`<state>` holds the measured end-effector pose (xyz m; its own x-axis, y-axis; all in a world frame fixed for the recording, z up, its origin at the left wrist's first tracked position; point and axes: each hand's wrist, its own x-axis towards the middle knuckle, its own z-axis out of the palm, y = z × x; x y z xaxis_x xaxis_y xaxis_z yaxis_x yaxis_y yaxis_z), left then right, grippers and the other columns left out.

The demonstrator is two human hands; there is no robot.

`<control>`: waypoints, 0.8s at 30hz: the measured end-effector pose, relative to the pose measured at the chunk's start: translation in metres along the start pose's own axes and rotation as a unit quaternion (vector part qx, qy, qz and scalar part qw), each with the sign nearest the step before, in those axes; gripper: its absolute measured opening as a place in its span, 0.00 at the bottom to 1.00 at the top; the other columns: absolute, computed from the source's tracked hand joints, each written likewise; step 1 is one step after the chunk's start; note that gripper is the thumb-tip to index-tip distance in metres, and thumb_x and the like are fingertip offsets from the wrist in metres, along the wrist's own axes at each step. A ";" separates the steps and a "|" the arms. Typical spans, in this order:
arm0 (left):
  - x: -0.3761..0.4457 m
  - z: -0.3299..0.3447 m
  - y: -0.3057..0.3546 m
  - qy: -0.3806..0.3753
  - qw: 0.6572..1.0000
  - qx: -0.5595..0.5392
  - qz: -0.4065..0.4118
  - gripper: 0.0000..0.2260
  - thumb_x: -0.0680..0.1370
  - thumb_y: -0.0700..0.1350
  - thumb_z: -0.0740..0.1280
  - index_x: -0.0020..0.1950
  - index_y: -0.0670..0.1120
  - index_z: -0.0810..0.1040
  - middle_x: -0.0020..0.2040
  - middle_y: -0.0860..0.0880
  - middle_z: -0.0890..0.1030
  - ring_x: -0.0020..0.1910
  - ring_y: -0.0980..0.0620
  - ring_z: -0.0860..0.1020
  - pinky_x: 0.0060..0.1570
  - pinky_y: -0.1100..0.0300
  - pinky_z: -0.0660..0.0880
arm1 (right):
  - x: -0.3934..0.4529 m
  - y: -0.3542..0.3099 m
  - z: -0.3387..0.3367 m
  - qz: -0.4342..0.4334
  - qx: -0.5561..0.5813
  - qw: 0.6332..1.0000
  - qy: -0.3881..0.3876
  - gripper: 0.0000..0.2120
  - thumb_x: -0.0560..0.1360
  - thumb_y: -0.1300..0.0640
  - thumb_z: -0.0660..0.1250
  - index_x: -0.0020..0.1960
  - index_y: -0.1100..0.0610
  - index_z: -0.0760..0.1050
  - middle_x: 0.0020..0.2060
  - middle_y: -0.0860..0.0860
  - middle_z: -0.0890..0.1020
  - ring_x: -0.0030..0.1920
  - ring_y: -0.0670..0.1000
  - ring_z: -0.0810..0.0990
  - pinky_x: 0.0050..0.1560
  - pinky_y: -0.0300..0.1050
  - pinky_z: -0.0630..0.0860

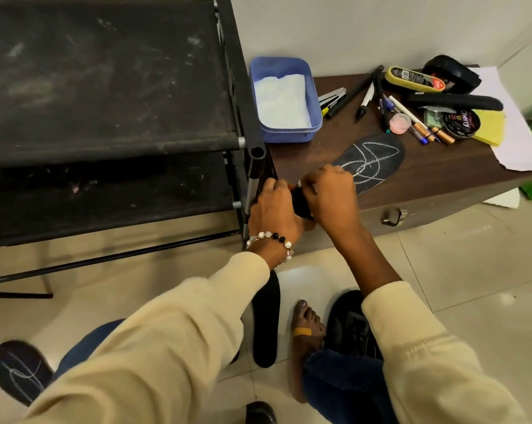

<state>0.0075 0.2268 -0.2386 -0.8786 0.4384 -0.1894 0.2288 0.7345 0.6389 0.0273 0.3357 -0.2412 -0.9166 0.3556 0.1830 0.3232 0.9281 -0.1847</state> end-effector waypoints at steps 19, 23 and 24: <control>0.003 0.003 0.000 -0.001 1.000 -0.013 -0.024 0.23 0.70 0.46 0.76 0.63 0.46 0.73 0.62 0.47 0.72 0.57 0.45 0.76 0.49 0.54 0.74 | -0.002 0.003 -0.015 -0.031 0.087 0.993 -0.075 0.10 0.71 0.54 0.65 0.42 0.57 0.84 0.35 0.57 0.84 0.36 0.57 0.80 0.36 0.44 0.69; 0.002 0.003 0.001 -0.006 1.000 -0.012 -0.020 0.31 0.63 0.52 0.80 0.61 0.45 0.74 0.59 0.48 0.73 0.55 0.46 0.76 0.49 0.54 0.77 | 0.006 0.009 0.000 0.019 0.010 0.999 -0.029 0.12 0.75 0.54 0.65 0.46 0.60 0.83 0.41 0.60 0.82 0.44 0.60 0.78 0.42 0.49 0.71; 0.003 0.002 0.001 -0.005 1.000 -0.012 -0.018 0.30 0.64 0.52 0.80 0.61 0.45 0.74 0.60 0.48 0.73 0.55 0.46 0.76 0.49 0.53 0.77 | 0.006 0.008 0.002 0.028 0.003 0.999 -0.021 0.12 0.76 0.54 0.64 0.47 0.61 0.83 0.42 0.60 0.82 0.45 0.60 0.77 0.42 0.49 0.70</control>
<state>0.0063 0.2300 -0.2399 -0.8823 0.4164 -0.2196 0.1862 0.7371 0.6497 0.0234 0.3450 -0.2438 -0.9061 0.4024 0.1310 0.3734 0.9059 -0.1999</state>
